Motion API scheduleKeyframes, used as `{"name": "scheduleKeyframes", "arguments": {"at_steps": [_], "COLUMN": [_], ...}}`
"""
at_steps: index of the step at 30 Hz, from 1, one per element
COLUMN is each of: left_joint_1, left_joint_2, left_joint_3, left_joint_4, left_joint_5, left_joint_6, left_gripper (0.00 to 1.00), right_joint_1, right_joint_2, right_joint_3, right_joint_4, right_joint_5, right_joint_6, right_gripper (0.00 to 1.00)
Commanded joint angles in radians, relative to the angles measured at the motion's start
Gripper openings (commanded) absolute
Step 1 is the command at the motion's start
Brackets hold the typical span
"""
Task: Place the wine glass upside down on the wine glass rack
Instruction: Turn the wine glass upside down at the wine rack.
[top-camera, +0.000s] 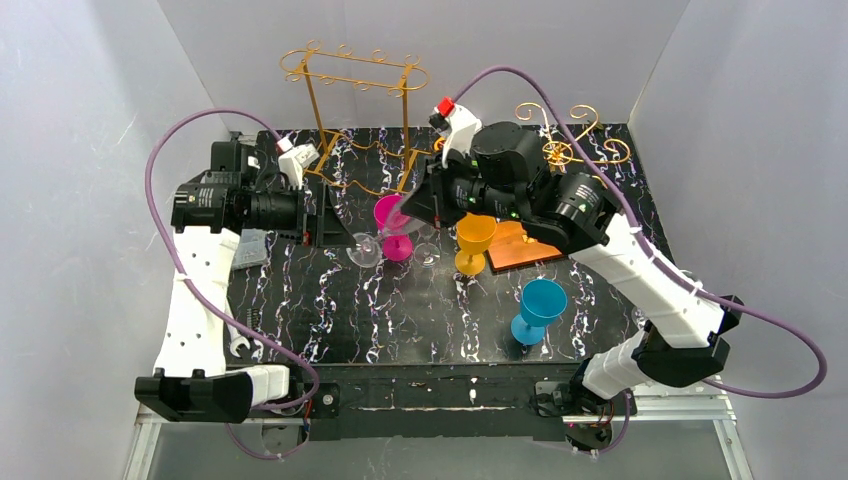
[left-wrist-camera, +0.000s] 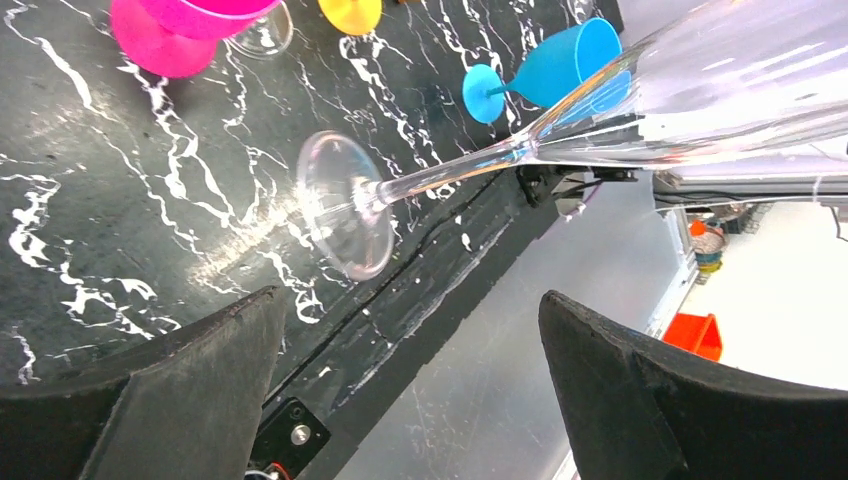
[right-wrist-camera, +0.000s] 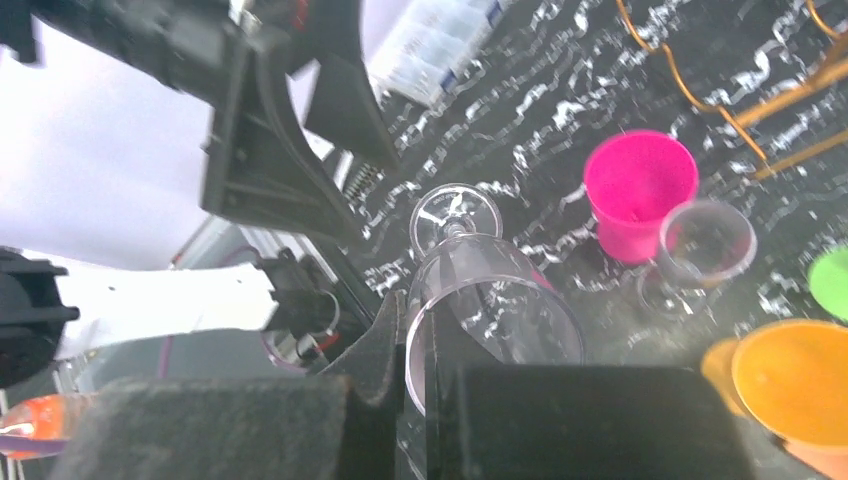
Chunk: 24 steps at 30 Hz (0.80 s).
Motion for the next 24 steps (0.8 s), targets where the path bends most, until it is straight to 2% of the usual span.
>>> {"name": "scheduleKeyframes", "arguments": {"at_steps": [1, 5, 9, 11, 15, 17, 24], "left_joint_1": [-0.006, -0.006, -0.007, -0.007, -0.007, -0.006, -0.006], "left_joint_2": [-0.080, -0.093, -0.093, -0.096, -0.095, -0.090, -0.087], "left_joint_3": [-0.085, -0.140, -0.158, -0.161, -0.147, -0.131, -0.104], "left_joint_4": [0.078, 0.092, 0.090, 0.098, 0.119, 0.120, 0.149], "left_joint_5": [0.098, 0.079, 0.048, 0.036, 0.013, -0.006, -0.081], "left_joint_6": [-0.038, -0.038, -0.025, -0.017, -0.010, 0.001, 0.028], "left_gripper": [0.98, 0.98, 0.89, 0.79, 0.52, 0.45, 0.39], "right_joint_1": [0.016, 0.017, 0.017, 0.017, 0.017, 0.017, 0.017], "right_joint_2": [0.006, -0.005, 0.010, 0.008, 0.002, -0.004, -0.035], "right_joint_3": [0.044, 0.004, 0.013, 0.008, -0.006, -0.016, -0.077], "right_joint_4": [0.224, 0.312, 0.324, 0.332, 0.341, 0.341, 0.367], "right_joint_5": [-0.026, -0.026, -0.031, -0.032, -0.039, -0.042, -0.045], "right_joint_6": [0.021, 0.028, 0.031, 0.033, 0.036, 0.039, 0.055], "right_gripper": [0.01, 0.01, 0.01, 0.01, 0.01, 0.01, 0.01]}}
